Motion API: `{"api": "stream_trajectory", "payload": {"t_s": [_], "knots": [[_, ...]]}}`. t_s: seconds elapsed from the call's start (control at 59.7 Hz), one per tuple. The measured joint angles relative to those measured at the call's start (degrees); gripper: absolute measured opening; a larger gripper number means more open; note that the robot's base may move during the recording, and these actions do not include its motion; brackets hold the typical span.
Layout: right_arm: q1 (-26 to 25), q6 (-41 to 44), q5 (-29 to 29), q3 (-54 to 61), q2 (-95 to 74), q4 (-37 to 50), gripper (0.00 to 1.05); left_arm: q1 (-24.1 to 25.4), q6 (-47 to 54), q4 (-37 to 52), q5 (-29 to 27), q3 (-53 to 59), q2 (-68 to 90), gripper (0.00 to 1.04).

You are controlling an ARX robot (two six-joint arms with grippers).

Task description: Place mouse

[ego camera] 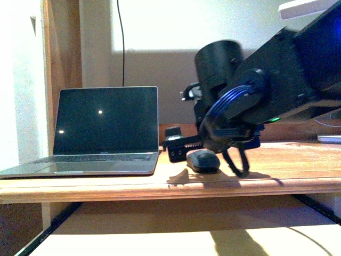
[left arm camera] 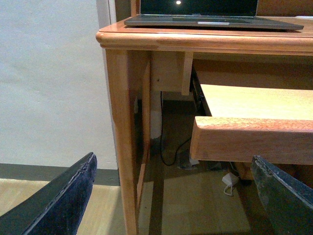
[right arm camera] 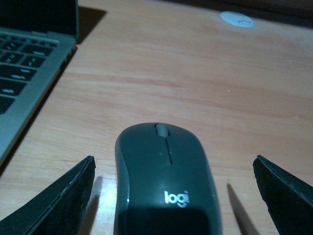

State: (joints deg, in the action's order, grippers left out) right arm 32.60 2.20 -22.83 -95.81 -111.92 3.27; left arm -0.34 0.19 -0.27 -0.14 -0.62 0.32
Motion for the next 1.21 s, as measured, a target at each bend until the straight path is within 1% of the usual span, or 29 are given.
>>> {"api": "stream_trajectory", "payload": {"t_s": [0.05,0.218,0.318,0.335,0.352,0.536,0.67,0.737,0.804,0.871,0.921,0.988,1.038,1.205], "knots": [[-0.96,-0.09,2.56,3.10,3.04,1.92,0.97,0.00,0.00,0.00,0.02,0.00,0.00,0.97],[-6.45,-0.94,16.04,18.97,18.14,9.18,0.97,0.00,0.00,0.00,0.00,0.00,0.00,0.97],[-12.17,-0.39,25.35,33.57,29.40,12.63,0.97,0.00,0.00,0.00,0.00,0.00,0.00,0.97],[-12.66,-0.35,25.75,34.75,30.12,12.79,0.97,0.00,0.00,0.00,0.00,0.00,0.00,0.97],[-13.62,-0.11,27.58,37.18,31.61,13.11,0.97,0.00,0.00,0.00,0.00,0.00,0.00,0.97],[-20.22,1.75,38.25,53.86,41.22,13.49,0.97,0.00,0.00,0.00,0.00,0.00,0.00,0.97],[-24.74,2.67,46.69,61.75,48.30,12.46,0.97,0.00,0.00,0.00,0.02,0.00,0.00,0.97],[-28.48,3.65,53.62,66.64,53.86,11.10,0.97,0.00,0.00,0.00,0.02,0.00,0.00,0.97],[-31.19,5.18,58.80,70.36,57.46,9.62,0.97,0.00,0.00,0.00,0.02,0.00,0.00,0.97],[-32.39,6.60,61.24,73.40,59.63,8.31,0.97,0.00,0.00,0.00,0.02,0.00,0.00,0.97],[-32.22,7.52,61.40,75.47,60.19,8.24,0.97,0.00,0.00,0.00,0.00,0.00,0.00,0.97],[-30.27,8.04,58.80,77.35,59.71,9.66,0.97,0.00,0.00,0.00,0.02,0.00,0.00,0.97],[-27.56,7.91,56.33,78.03,58.23,12.33,0.97,0.00,0.00,0.00,0.02,0.00,0.00,0.97],[-21.27,6.36,51.10,78.01,53.09,18.67,0.97,0.00,0.00,0.00,0.00,0.00,0.00,0.97]]}}
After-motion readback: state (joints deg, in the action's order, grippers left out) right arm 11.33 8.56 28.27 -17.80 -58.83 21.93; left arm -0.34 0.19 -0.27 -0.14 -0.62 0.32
